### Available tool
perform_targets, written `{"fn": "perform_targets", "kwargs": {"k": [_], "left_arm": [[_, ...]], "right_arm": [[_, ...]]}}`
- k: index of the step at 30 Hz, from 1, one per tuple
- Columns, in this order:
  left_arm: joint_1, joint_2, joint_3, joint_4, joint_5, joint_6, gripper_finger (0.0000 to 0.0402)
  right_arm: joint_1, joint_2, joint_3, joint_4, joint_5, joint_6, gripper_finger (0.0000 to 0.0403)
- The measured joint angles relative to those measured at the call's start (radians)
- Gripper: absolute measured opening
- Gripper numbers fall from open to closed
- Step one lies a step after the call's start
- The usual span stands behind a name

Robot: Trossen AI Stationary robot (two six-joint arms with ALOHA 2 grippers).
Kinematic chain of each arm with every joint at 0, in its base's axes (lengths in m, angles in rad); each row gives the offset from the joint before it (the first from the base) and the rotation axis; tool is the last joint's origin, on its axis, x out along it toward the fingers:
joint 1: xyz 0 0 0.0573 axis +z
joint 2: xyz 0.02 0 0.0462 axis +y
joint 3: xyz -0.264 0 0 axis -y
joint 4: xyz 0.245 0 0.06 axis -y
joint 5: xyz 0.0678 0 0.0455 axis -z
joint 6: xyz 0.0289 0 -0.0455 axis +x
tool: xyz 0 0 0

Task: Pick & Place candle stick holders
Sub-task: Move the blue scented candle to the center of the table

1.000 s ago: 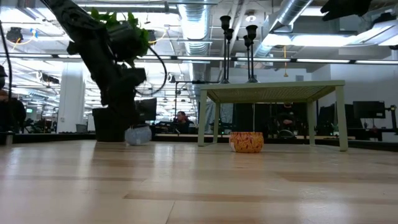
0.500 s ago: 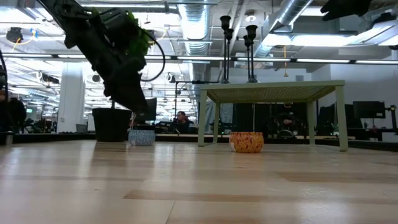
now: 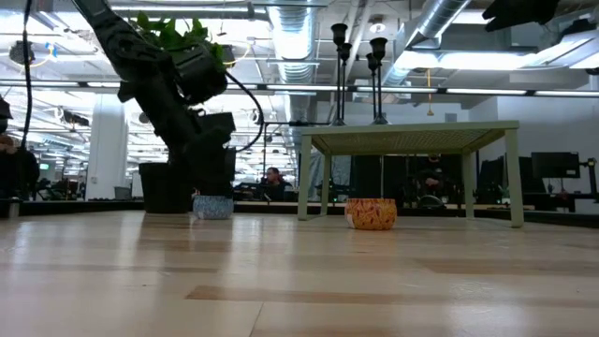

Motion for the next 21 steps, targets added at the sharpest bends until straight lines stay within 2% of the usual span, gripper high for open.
{"fn": "perform_targets", "kwargs": {"k": [9,21], "left_arm": [[0.000,0.042,0.000,0.003,0.005,-0.019,0.0340],[0.000,0.035,-0.002,-0.002,-0.010,-0.057,0.0229]], "right_arm": [[0.000,0.000,0.000,-0.001,0.000,0.000,0.0249],[0.000,0.000,0.000,-0.003,0.002,0.032,0.0249]]}}
